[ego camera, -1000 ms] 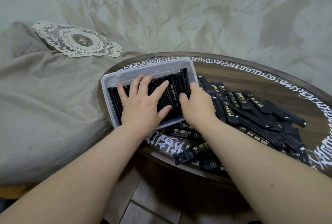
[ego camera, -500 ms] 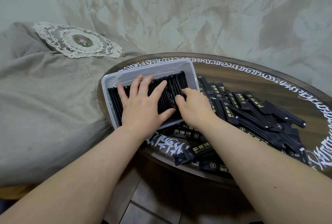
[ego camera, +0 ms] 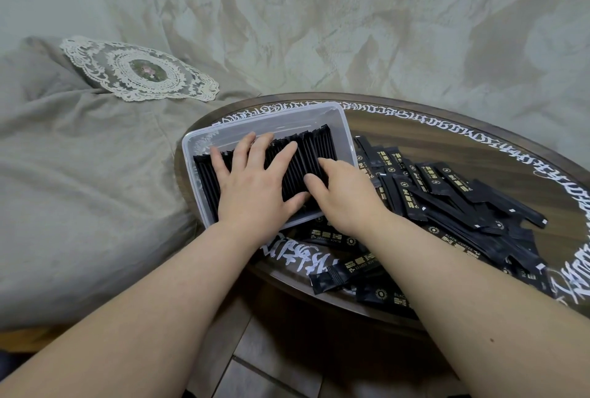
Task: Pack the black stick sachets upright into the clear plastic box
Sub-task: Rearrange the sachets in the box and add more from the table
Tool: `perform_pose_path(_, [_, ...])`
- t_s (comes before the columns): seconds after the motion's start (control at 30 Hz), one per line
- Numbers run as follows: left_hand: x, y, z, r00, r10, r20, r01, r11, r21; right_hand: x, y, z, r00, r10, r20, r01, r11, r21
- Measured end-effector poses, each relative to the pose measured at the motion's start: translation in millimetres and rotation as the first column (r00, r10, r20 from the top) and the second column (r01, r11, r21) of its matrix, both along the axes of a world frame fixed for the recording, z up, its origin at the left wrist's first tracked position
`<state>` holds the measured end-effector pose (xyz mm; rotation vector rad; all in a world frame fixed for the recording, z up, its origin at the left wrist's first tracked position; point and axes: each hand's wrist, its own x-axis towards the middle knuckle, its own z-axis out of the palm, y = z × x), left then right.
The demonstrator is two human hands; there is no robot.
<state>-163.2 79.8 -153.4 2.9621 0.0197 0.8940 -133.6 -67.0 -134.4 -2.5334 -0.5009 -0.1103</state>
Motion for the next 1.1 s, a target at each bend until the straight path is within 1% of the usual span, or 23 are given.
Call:
perform_pose_path(0.07, [0.2,0.6,-0.3,1.000,-0.001,0.004,0.001,1.000,0.002,1.2,0.8,0.6,1.000,-0.002,0.003,0.002,0.999,-0.038])
perform_pose_path(0.17, [0.3,1.2,0.3,1.000,0.005,0.003,-0.005,1.000,0.001,2.3,2.4,-0.6,0.997,-0.039,0.059,0.042,0.997,-0.059])
perform_pose_path(0.27, [0.0,1.2,0.5,1.000,0.007,-0.002,-0.007,1.000,0.000,0.1,0.5,-1.3,0.993,-0.072,0.099,0.074,0.997,-0.014])
perform_pose_path(0.33, [0.1,1.7,0.2,1.000,0.009,0.000,-0.009,1.000,0.006,-3.2,-2.7,-1.0,0.993,-0.080,0.086,0.077,0.996,0.039])
perform_pose_path(0.4, [0.3,1.9,0.0,1.000,0.007,0.001,-0.007,1.000,0.009,-5.1,-4.7,-2.8,0.993,-0.072,0.089,0.068,0.996,0.055])
perform_pose_path(0.5, [0.3,1.5,0.2,1.000,0.004,-0.003,-0.004,1.000,0.009,-4.1,-3.7,-5.6,0.990,-0.062,0.125,0.063,0.998,-0.001])
perform_pose_path(0.6, [-0.2,1.7,0.7,1.000,0.013,-0.004,-0.013,1.000,-0.003,-2.5,-1.3,-5.6,0.987,-0.069,0.148,0.073,0.997,-0.020])
perform_pose_path(0.73, [-0.8,0.3,1.1,1.000,0.025,-0.007,-0.025,1.000,0.004,-3.2,-3.8,-5.9,0.992,-0.042,0.120,0.042,0.999,0.004])
perform_pose_path(0.97, [-0.1,-0.1,3.4,0.998,0.015,-0.058,-0.015,1.000,-0.006,-2.0,-5.6,-6.5,0.992,-0.015,0.124,0.023,0.998,-0.063])
perform_pose_path(1.1, [-0.6,6.3,5.1,0.998,-0.024,-0.055,0.024,1.000,0.003,-2.8,-7.4,-7.2,0.992,-0.012,0.124,0.017,0.999,-0.034])
